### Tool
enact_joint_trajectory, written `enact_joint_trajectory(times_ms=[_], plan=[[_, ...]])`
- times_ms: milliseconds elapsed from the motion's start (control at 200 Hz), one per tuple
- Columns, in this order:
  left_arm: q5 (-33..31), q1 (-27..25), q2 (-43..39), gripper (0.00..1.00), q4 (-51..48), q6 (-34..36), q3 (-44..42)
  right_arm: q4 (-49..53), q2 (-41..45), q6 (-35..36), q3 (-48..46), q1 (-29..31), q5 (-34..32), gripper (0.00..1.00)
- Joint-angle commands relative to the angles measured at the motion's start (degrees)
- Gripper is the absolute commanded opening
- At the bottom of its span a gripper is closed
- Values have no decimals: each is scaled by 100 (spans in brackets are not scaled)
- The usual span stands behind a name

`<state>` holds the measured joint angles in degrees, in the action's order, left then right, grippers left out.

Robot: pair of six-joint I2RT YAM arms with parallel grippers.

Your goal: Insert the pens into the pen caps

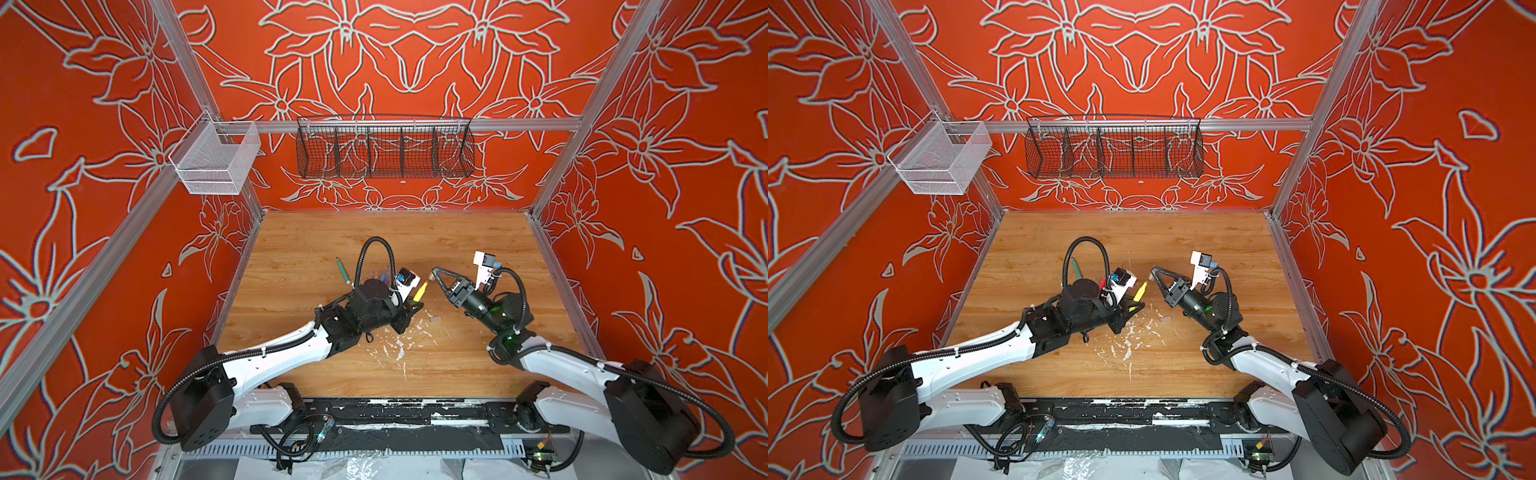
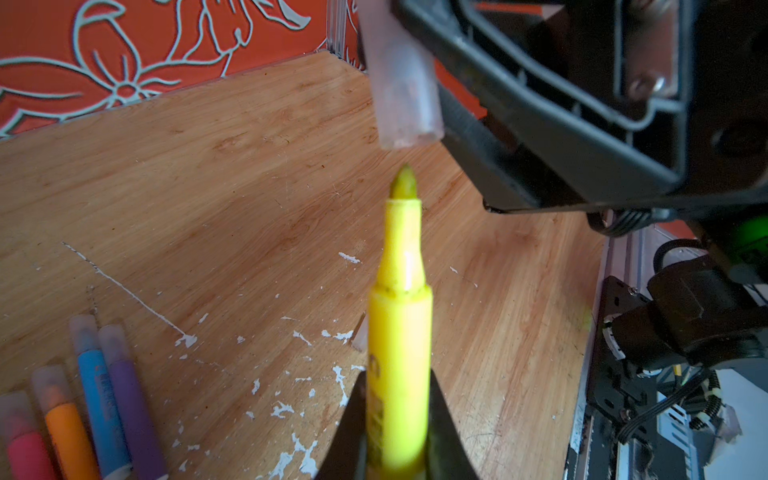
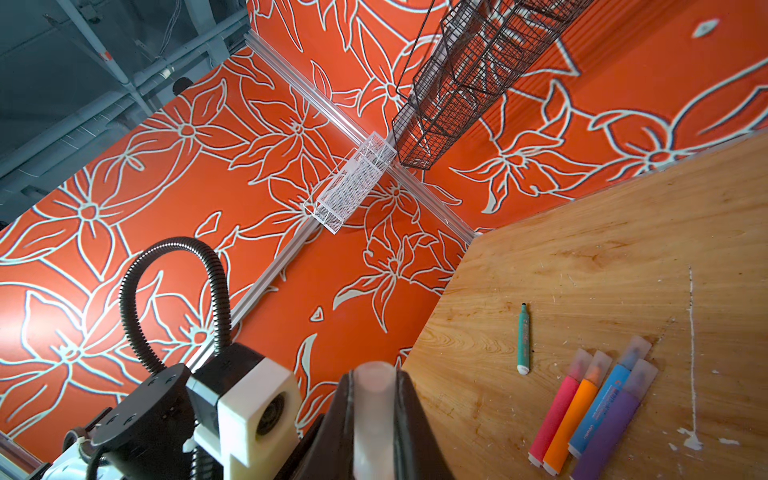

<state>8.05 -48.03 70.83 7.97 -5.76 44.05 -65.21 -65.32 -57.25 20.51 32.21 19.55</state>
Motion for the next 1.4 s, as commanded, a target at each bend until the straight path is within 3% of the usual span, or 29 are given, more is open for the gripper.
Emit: enact_joint_trajectory(times_ms=[0,991,1396], plan=[[65,-31,58,0,3,101,145,-206,-7,-44,122,-21,106,0],[-85,-49,47,0,-41,57,169,-565,-543,-55,191,174,298,0],[3,-48,2,0,3,95,130,-12,122,131,58,168,-145,0]])
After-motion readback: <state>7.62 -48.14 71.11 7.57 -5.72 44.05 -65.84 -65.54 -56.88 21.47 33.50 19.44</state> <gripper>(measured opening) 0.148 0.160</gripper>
